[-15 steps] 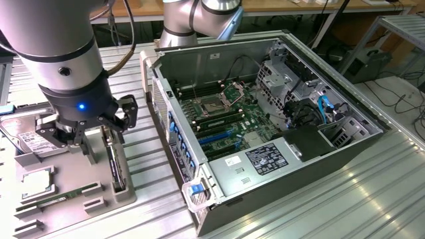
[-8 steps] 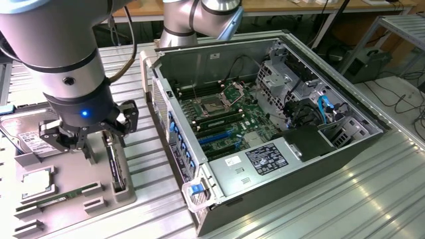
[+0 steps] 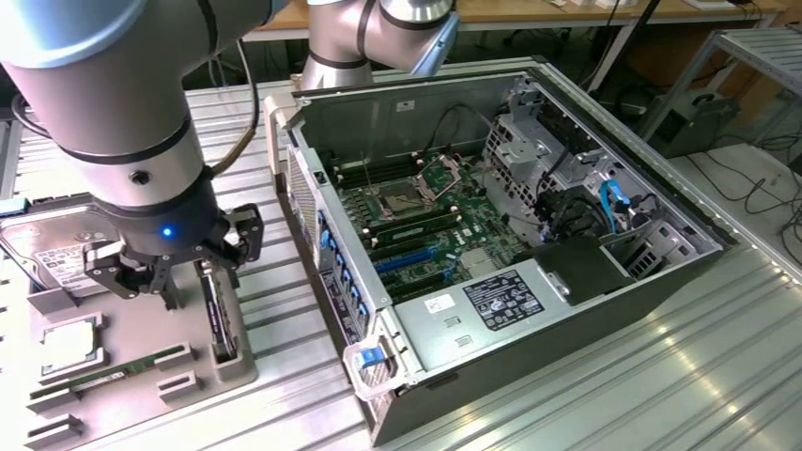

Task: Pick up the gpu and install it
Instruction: 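Pick up the gpu and move the gpu toward the slot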

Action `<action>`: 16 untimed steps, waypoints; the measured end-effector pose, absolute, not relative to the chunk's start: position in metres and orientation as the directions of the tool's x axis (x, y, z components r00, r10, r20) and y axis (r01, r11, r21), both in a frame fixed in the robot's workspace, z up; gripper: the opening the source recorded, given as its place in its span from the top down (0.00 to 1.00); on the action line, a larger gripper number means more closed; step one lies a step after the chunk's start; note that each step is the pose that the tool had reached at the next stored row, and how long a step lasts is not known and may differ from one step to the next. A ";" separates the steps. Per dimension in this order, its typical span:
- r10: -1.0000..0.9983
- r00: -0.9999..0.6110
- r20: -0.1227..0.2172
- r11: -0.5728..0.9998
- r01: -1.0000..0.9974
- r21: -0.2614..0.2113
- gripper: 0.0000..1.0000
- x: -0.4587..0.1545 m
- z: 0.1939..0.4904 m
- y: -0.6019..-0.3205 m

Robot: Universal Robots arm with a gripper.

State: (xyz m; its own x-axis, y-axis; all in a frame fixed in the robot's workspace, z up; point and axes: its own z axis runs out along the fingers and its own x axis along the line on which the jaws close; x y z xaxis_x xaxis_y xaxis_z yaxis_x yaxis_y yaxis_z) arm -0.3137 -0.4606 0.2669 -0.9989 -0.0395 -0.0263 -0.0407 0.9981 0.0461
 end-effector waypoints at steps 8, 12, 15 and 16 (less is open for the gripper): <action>-0.033 -0.999 -0.026 0.998 -0.034 0.046 0.34 -0.314 0.244 -0.461; -0.033 -0.999 -0.026 0.998 -0.034 0.046 0.34 -0.314 0.236 -0.461; -0.032 -0.999 -0.026 0.998 -0.034 0.046 0.34 -0.314 0.231 -0.461; -0.032 -0.999 -0.026 0.998 -0.034 0.046 0.34 -0.314 0.229 -0.461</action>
